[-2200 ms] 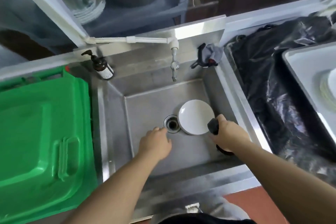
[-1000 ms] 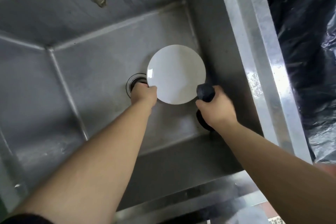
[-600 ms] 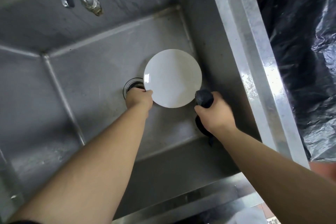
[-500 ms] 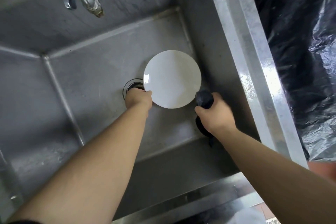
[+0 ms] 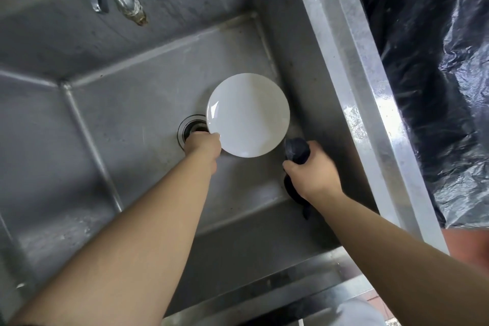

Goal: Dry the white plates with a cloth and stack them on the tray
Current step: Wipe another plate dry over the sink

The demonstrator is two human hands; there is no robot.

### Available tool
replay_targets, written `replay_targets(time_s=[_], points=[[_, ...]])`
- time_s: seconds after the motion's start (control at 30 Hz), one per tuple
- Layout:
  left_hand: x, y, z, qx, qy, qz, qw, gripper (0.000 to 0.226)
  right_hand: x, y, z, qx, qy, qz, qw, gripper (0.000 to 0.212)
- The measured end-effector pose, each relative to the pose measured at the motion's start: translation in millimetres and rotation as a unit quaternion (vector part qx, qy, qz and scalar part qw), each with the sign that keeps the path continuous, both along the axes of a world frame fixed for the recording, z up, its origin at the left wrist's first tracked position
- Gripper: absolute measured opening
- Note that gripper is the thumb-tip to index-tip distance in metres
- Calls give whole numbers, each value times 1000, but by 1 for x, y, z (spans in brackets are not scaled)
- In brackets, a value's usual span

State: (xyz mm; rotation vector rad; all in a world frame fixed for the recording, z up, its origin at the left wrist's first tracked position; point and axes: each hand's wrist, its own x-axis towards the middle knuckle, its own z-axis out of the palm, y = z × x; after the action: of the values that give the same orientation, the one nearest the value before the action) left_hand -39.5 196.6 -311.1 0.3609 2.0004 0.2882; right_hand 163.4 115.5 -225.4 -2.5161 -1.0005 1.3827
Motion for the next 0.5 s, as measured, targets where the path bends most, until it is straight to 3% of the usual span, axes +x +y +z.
replay_targets(time_s=[0.2, 0.33, 0.5], points=[[1, -11, 10, 10, -97, 127, 987, 18, 1, -7, 16, -2, 3, -5, 1000, 25], [3, -21, 25, 31, -112, 142, 983, 20, 3, -12, 31, 7, 1, -3, 1000, 26], [4, -22, 52, 53, -136, 144, 979, 41, -1, -21, 49, 24, -7, 6, 1000, 33]])
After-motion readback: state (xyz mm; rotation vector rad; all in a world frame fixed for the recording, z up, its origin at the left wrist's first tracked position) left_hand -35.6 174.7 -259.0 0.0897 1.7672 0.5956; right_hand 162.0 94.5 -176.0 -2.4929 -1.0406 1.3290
